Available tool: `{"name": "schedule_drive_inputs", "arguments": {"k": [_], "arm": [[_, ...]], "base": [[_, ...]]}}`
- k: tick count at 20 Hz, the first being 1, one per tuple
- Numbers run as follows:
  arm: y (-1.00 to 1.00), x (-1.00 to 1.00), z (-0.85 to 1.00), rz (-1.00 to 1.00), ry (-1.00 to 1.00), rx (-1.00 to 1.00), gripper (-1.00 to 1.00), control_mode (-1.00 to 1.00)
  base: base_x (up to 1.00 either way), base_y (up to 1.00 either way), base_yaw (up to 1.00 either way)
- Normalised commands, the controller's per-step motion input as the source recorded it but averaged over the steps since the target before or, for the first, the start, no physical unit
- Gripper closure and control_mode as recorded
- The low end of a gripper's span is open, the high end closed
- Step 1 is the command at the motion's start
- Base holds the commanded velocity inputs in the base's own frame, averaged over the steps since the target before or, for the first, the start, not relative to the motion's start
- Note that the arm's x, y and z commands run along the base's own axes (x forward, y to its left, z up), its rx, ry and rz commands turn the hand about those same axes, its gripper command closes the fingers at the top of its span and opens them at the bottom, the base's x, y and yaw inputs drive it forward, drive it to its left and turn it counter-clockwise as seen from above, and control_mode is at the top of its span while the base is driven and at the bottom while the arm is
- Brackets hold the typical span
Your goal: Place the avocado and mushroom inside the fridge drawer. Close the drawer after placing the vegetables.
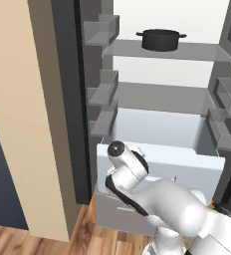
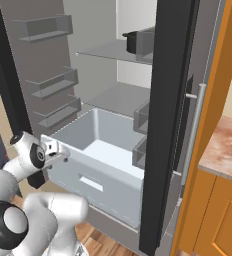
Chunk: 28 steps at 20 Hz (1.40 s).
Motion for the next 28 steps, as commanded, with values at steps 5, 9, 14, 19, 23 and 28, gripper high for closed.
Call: {"name": "schedule_drive_inputs", "arguments": {"k": [5,9,14,19,23,28], "arm": [[-0.18,0.66,-0.11,0.01,0.08,0.00,-1.00,-1.00],[-0.32,0.49,-0.10,0.00,0.02,0.01,-1.00,-1.00],[-0.52,0.49,0.00,0.02,0.00,0.04,-1.00,-1.00],[-0.59,0.35,0.00,0.05,0.00,0.05,-1.00,-1.00],[-0.68,0.32,-0.03,0.06,-0.01,0.08,-1.00,-1.00],[-0.62,0.37,0.00,0.03,-0.02,0.08,-1.00,-1.00]], "base": [[0.00,0.00,0.00],[0.00,0.00,0.00],[0.00,0.00,0.00],[0.00,0.00,0.00],[0.00,0.00,0.00],[0.00,0.00,0.00]]}}
